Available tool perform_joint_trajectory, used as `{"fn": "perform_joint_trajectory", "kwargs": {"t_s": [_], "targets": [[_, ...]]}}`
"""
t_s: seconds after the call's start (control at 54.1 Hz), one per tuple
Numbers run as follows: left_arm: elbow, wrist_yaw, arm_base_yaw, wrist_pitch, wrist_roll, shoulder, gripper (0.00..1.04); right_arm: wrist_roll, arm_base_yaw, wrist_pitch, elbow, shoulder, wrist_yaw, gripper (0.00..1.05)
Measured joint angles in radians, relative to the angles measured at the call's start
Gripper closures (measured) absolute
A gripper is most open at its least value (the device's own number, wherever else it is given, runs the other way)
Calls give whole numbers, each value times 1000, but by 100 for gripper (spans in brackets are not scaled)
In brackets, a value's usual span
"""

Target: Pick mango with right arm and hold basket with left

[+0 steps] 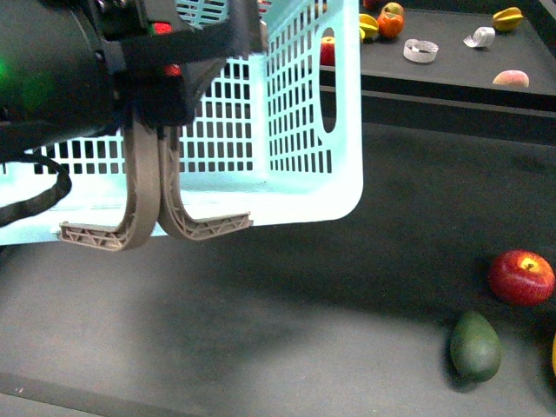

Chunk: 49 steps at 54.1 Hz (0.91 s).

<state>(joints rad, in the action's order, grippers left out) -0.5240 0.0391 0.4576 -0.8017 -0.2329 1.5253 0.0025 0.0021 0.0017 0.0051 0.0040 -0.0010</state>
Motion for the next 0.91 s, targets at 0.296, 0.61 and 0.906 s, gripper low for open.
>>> {"fn": "perform_joint_trajectory", "kwargs": {"t_s": [0.296, 0.61, 0.906], "targets": [[18, 92, 109, -87, 32, 38, 97, 0, 0, 0, 0, 0, 0, 8], [18, 148, 124, -109, 58, 61, 97, 0, 0, 0, 0, 0, 0, 8], [18, 137, 115, -106, 83, 69, 97, 0, 0, 0, 0, 0, 0, 8]]}}
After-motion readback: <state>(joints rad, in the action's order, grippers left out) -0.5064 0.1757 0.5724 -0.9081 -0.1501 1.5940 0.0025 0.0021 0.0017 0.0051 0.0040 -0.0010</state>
